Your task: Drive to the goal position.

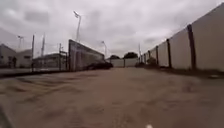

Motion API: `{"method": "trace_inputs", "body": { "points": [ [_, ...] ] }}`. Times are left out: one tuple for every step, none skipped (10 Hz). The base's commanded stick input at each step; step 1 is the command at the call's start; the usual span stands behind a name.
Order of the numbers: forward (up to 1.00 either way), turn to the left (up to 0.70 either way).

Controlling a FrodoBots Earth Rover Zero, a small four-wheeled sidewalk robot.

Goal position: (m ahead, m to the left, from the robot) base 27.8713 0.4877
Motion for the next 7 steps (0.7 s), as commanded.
{"method": "trace_inputs", "body": {
  "points": [
    [0.7,-0.15],
    [0.7,-0.03],
    [0.7,0.0],
    [0.7,0.0],
    [0.7,0.0],
    [0.7,0.0],
    [0.7,0.0]
  ]
}}
